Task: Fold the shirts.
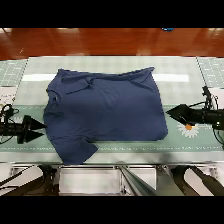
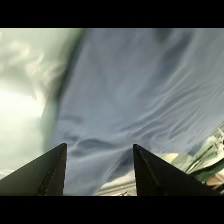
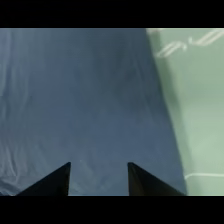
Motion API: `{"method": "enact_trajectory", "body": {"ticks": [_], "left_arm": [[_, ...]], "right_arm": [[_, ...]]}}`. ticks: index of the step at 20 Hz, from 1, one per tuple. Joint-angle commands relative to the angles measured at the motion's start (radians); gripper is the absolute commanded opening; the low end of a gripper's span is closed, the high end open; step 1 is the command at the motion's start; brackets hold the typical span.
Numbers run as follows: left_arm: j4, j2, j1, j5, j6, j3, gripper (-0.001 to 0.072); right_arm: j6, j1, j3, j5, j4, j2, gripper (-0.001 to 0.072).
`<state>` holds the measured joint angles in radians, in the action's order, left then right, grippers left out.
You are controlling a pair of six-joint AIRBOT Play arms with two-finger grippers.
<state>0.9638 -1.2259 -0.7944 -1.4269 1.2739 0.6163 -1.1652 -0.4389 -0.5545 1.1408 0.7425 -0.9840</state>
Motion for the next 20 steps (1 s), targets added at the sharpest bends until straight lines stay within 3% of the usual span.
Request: {"method": "enact_trajectory", "body": {"ticks": [1, 3, 13, 14, 15, 16, 18, 20], "left_arm": [[0.054, 0.018, -0.008, 0.014, 0.002, -0.072, 0.0508], [0.111, 0.017, -0.009, 0.045, 0.079, -0.061, 0.0508], [0.072, -0.046, 0.206, 0.145, 0.113, -0.077, 0.0488], [0.072, -0.055, 0.232, 0.170, 0.124, -0.075, 0.0368], [0.070, -0.059, 0.248, 0.186, 0.127, -0.073, 0.0125], [0.063, -0.058, 0.259, 0.191, 0.126, -0.069, 0.0019], [0.061, -0.054, 0.267, 0.165, 0.121, -0.051, 0.0020], [0.061, -0.045, 0.267, 0.144, 0.108, -0.037, 0.0020]], "right_arm": [[0.040, -0.002, 0.070, -0.002, -0.034, 0.059, 0.0412], [0.040, -0.002, 0.070, 0.012, -0.033, 0.059, 0.0412], [0.022, -0.002, 0.070, 0.006, -0.036, 0.059, 0.0412], [0.021, -0.003, 0.069, 0.003, -0.037, 0.059, 0.0411], [0.021, -0.003, 0.063, 0.002, -0.033, 0.059, 0.0412], [0.018, -0.015, 0.048, 0.012, -0.021, 0.059, 0.0412], [-0.009, -0.078, 0.017, 0.036, 0.045, 0.060, 0.0411], [-0.170, -0.111, 0.020, 0.037, 0.237, 0.059, 0.0406]]}}
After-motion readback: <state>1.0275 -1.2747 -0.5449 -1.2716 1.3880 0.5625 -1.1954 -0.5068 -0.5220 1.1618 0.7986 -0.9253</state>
